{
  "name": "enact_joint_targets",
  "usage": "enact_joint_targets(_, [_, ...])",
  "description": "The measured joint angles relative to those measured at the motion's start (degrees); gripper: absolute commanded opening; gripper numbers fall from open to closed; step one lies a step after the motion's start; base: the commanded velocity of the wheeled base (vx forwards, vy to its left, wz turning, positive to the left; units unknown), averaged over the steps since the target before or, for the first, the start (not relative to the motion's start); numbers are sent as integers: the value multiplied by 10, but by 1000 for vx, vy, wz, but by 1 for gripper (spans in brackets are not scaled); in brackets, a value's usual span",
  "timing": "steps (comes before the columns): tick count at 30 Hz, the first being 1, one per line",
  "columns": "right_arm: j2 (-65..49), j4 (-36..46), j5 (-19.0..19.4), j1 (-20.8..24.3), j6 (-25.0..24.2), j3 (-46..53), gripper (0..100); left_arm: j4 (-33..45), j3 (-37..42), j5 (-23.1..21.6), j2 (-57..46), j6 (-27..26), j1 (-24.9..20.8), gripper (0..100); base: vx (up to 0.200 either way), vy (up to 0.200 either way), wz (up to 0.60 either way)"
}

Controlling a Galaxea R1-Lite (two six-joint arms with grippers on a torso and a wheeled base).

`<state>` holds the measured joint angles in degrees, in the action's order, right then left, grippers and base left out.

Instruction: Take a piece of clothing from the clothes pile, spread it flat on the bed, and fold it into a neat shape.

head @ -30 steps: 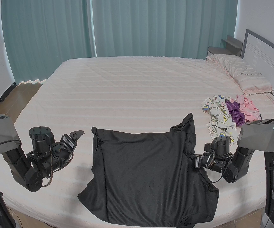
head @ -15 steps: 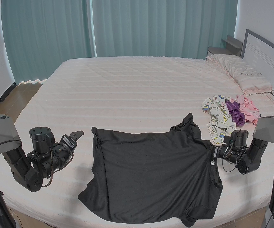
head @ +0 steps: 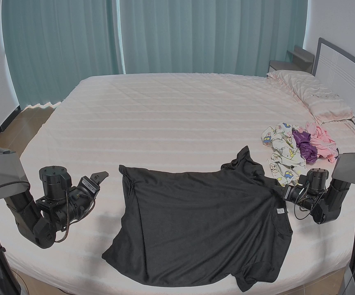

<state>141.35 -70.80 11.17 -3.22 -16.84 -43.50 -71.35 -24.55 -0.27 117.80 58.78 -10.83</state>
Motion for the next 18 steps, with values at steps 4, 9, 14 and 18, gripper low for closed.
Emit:
enact_joint_targets(4, [-2, 0, 0, -8, -35, 0, 100, 0, 9, -4, 2, 0, 0, 100, 0, 0, 0])
enact_joint_targets(9, [-24, 0, 2, -22, -82, 22, 100, -1, 25, -11, 3, 0, -1, 100, 0, 0, 0])
enact_joint_targets(14, [-62, -3, 17, -21, -115, 87, 100, -1, 36, -14, 3, 0, -2, 100, -80, 0, 0])
enact_joint_targets(18, [-92, -16, 19, -8, -140, 151, 100, -1, 42, -17, 3, 0, -6, 100, -200, 0, 0])
